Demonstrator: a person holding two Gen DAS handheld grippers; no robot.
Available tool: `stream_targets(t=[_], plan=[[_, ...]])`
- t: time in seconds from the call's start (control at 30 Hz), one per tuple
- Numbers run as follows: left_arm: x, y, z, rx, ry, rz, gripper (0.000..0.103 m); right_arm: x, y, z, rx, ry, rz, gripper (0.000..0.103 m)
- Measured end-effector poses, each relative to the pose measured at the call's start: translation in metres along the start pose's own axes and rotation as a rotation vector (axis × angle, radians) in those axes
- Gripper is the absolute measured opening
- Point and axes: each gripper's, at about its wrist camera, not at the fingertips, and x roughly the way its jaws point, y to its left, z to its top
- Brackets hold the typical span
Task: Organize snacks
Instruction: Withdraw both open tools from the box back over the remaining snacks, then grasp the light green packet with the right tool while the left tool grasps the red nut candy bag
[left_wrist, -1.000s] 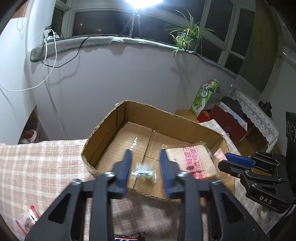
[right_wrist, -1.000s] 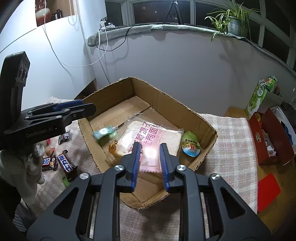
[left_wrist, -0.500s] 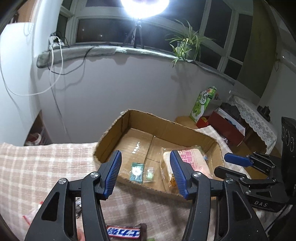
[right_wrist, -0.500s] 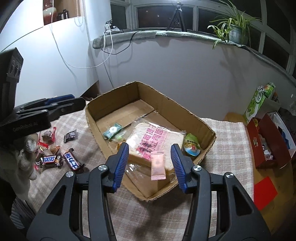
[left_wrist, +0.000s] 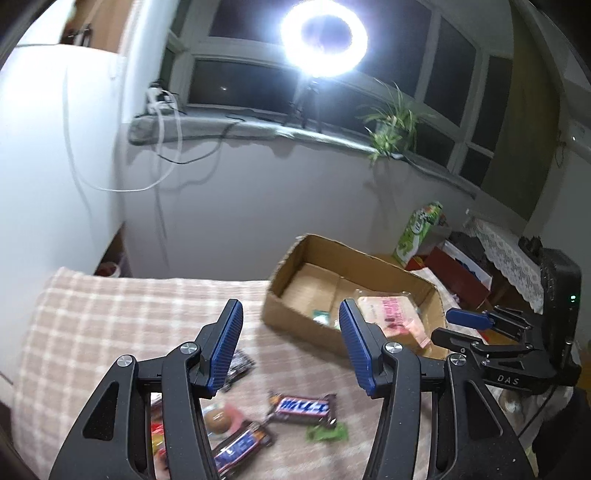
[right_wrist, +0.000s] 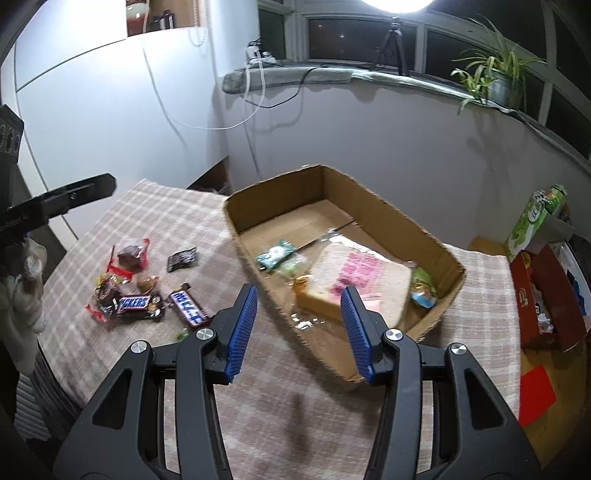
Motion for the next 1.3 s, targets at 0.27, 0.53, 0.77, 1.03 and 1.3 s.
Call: stream_targets(t=[0.27, 0.53, 0.77, 1.03, 1.3], plan=[[-0.031, 0.038, -0.029, -0.033, 0.017, 0.067, 0.054, 0.009, 0.026, -0.005, -0.046, 0.027, 0.050, 0.049], [-0.047, 0.071, -0.067, -0.105, 0.068, 0.118, 0.054, 0.026, 0.053, -0.021, -0.081, 0.083, 0.109, 0.049], [-0.036, 0.080, -0.094, -0.138, 0.133, 0.117, 0.053, 0.049, 0.072, -0.048, -0.117, 0.171, 0.155, 0.049], [-0.015, 0.082, -0.109, -0.151, 0.185, 0.104, 0.053, 0.077, 0.080, -0.057, -0.147, 0.228, 0.170, 0.049], [-0.004, 0.087, -0.112, -0.160, 0.204, 0.099, 0.053, 0.097, 0.090, -0.052, -0.195, 0.247, 0.174, 0.045]])
